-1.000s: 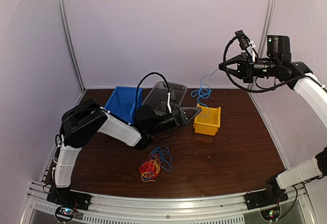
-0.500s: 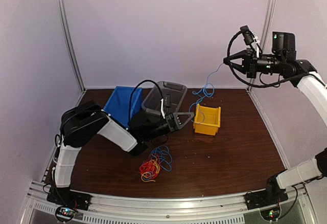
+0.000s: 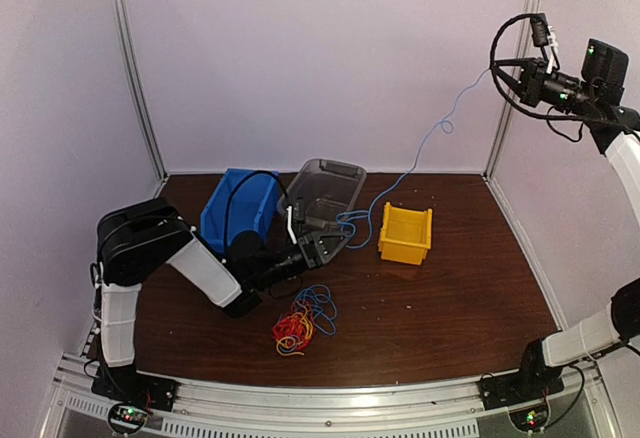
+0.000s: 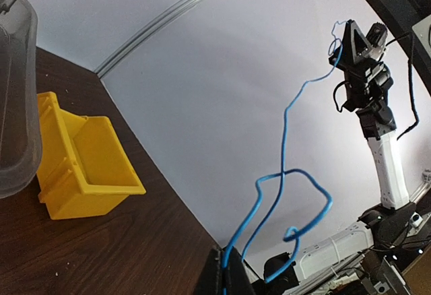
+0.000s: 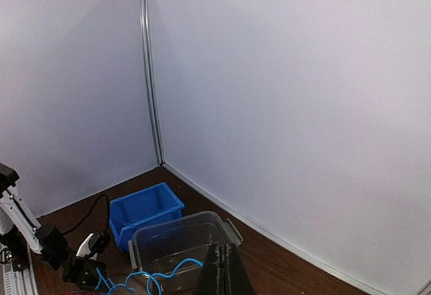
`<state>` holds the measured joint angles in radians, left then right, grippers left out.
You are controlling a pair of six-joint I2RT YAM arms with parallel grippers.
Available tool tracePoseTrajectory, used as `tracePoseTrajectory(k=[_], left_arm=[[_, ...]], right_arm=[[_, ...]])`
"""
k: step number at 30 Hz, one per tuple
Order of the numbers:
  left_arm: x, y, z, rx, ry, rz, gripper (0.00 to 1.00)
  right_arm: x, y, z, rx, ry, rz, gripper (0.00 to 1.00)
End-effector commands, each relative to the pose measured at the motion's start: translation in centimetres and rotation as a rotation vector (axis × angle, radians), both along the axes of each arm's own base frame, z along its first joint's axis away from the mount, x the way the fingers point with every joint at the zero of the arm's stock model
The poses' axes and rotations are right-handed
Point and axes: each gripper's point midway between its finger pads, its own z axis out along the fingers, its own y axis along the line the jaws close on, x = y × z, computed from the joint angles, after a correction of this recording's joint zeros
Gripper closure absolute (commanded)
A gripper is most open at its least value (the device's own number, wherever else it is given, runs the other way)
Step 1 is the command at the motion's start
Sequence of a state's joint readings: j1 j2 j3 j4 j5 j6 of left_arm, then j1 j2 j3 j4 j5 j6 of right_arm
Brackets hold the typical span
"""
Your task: Untangle the cables
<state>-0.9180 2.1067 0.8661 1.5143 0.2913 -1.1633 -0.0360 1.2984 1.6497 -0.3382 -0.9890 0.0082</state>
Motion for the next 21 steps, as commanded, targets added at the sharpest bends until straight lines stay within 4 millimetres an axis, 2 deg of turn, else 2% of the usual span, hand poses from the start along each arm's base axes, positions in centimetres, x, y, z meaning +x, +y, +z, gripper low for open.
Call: tracePoseTrajectory(k=[1, 5, 7, 9, 12, 16, 18, 21], left_arm=[[-0.5, 2.4, 2.3, -0.050, -0.046, 0.066, 1.00], [-1.2, 4.3, 1.8, 0.001, -0.052, 0.113, 1.00], [-1.4, 5.4, 2.1, 0.016, -0.063, 0.148, 1.00], [-1.5, 6.2, 2.8, 0.030, -0.087, 0.176, 1.00], [-1.5, 6.6, 4.4, 0.062, -0.140, 0.209, 1.00], [-1.3, 6.3, 8.0, 0.100, -0.243, 0.232, 1.00], [-0.9, 5.9, 10.0, 0.143, -0.300, 0.258, 1.00], [0.7, 5.6, 11.9, 0.308, -0.366, 0.323, 1.00]], right_arm=[[1.1, -3.9, 2.9, 0.052, -0.070, -0.154, 1.00], [1.9, -8.1, 4.2, 0.090, -0.096, -0.268, 1.00], [2.3, -9.3, 4.2, 0.100, -0.097, -0.282, 1.00], [2.5, -9.2, 3.5, 0.091, -0.093, -0.269, 1.00], [2.0, -8.0, 2.2, 0.091, -0.081, -0.179, 1.00], [0.5, -4.6, -1.0, 0.140, -0.004, 0.045, 0.98], [0.2, -2.8, -3.0, 0.145, 0.033, 0.084, 0.98], [0.3, 0.2, -5.4, 0.114, 0.067, 0.097, 1.00]])
